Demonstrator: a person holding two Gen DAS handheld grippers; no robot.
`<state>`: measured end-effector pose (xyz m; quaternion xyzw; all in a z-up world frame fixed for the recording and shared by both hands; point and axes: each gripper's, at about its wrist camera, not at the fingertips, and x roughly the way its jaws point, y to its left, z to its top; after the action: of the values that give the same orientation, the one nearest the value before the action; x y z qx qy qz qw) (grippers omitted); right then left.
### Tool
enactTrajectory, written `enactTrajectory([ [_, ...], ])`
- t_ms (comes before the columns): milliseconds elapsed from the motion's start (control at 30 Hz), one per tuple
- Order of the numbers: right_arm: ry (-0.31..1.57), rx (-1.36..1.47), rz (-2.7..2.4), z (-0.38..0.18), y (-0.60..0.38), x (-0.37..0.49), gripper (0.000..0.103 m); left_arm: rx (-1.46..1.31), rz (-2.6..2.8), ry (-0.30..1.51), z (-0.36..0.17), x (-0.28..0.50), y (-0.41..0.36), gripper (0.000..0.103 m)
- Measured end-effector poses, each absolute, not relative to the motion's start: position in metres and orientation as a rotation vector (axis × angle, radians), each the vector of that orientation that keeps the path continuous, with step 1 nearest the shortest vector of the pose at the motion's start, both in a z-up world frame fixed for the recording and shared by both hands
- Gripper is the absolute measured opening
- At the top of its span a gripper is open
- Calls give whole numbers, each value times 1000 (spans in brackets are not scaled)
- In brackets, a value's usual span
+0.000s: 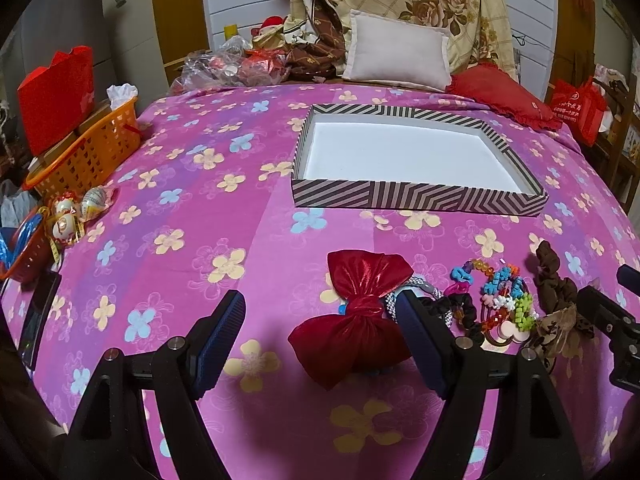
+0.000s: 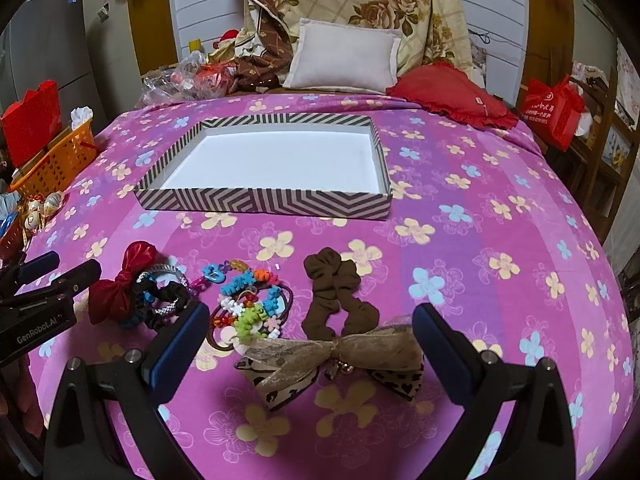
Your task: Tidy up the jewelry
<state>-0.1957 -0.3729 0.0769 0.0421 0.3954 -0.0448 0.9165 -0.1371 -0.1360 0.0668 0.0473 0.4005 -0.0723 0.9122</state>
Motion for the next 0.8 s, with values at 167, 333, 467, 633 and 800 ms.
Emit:
enactTrajectory([
  [167,805,61,-105,75,-373,-194,102,98,-147,825,67,-137,-136,61],
  [333,803,57,-106,73,-372,-194,102,94,-148,827,67,-137,-136,61],
  [467,814,68,-103,73,-372,-193,102,92,-144,826,66,-137,-136,61],
  [633,803,60,-104,71,-372,-193,102,86,-143,832,64,-136,-134,61],
  [800,788,52,-104,70,-373,-192,102,80,-143,838,62,-134,-133,61],
])
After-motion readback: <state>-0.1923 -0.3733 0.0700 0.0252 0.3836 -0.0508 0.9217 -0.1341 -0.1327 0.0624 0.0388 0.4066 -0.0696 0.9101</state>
